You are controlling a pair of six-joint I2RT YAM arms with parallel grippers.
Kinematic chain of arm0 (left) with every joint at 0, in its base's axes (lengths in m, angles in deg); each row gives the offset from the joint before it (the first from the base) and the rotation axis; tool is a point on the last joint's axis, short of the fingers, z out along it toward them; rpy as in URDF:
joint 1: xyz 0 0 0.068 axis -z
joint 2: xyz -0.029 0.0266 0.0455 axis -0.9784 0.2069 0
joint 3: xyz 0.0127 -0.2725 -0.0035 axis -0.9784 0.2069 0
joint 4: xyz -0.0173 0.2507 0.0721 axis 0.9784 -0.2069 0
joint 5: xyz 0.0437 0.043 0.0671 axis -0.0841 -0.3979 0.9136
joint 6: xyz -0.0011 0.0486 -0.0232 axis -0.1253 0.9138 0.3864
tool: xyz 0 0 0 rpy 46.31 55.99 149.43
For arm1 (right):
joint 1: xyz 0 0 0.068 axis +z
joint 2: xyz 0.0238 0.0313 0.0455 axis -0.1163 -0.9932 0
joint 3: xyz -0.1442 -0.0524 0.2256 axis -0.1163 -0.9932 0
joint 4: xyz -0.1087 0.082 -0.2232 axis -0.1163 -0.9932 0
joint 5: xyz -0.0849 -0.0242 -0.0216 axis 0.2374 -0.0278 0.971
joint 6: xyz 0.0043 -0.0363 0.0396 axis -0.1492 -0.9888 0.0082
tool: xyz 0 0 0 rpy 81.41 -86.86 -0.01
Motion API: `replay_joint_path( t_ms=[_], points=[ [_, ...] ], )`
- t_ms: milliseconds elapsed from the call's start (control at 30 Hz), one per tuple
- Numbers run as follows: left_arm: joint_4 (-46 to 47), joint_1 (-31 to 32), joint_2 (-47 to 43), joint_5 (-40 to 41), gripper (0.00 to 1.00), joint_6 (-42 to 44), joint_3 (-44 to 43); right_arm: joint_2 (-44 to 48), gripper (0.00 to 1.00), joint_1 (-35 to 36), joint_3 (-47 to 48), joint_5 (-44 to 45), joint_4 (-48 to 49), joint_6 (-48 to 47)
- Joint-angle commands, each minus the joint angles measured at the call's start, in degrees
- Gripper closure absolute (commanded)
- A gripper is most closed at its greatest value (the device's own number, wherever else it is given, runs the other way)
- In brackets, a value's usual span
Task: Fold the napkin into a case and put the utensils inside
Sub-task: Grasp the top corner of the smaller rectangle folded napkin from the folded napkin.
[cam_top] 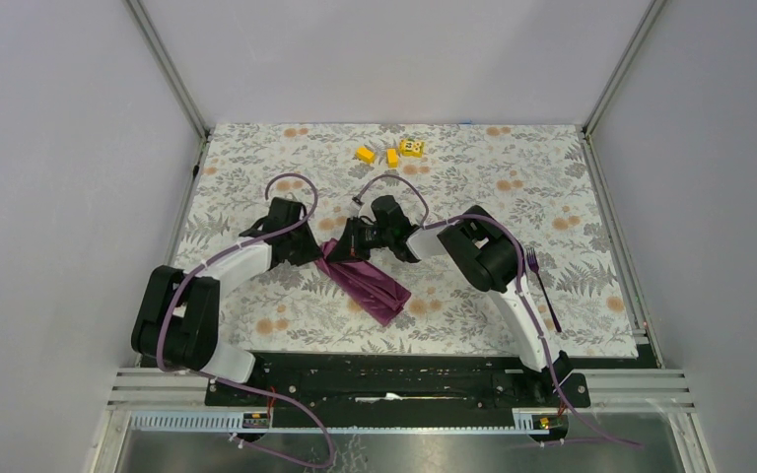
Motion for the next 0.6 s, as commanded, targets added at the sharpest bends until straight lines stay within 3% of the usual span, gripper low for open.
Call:
replay_joint_path(
  t_ms=[0,100,233,467,567],
  points=[
    [2.89,0.64,1.15,1.49,0.77,0.91,-2.95,-0.2,0.89,-0.54,-0.01,1.86,-2.32,-1.07],
    [3.09,0.9,1.68,1.34,0.8,1.01,-3.14,-0.36,0.89,-0.56,0.16,1.95,-2.56,-1.19],
    [3.21,1.78,0.12,-0.25,1.0,1.46,-3.56,-1.1,0.89,-0.48,1.39,1.57,-3.27,-1.75],
    [3.03,2.86,-1.22,-8.79,1.0,-0.28,-4.74,-2.31,0.89,-0.05,4.45,1.09,-5.13,-2.79],
    [2.95,2.86,-0.64,-6.52,1.0,-1.13,-4.77,-2.73,0.89,0.21,5.09,1.2,-5.4,-2.9]
  ],
)
